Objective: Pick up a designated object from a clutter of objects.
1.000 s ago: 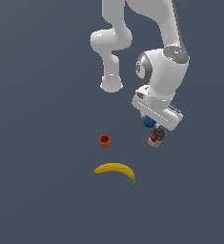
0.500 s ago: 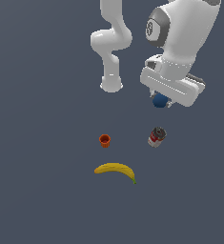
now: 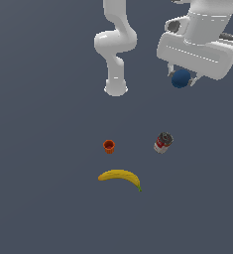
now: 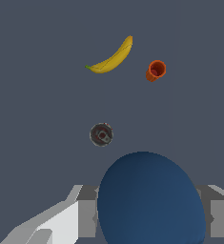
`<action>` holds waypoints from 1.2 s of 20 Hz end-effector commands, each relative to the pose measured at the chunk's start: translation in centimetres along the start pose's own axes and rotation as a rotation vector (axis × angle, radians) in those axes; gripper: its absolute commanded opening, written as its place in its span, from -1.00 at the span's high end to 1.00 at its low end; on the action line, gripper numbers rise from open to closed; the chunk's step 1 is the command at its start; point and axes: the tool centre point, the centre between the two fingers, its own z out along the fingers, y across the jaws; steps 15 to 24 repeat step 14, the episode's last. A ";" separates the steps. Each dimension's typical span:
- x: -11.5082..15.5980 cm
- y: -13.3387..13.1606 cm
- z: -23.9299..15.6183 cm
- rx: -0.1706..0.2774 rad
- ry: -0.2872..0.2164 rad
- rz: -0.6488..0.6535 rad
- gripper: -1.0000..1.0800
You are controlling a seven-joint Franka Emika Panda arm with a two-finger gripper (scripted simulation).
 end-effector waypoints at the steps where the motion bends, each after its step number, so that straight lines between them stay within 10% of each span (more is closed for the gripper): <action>1: -0.5 0.0 -2.0 -0.001 -0.001 0.000 1.00; 24: -1.5 -0.4 -6.3 0.000 -0.002 -0.001 1.00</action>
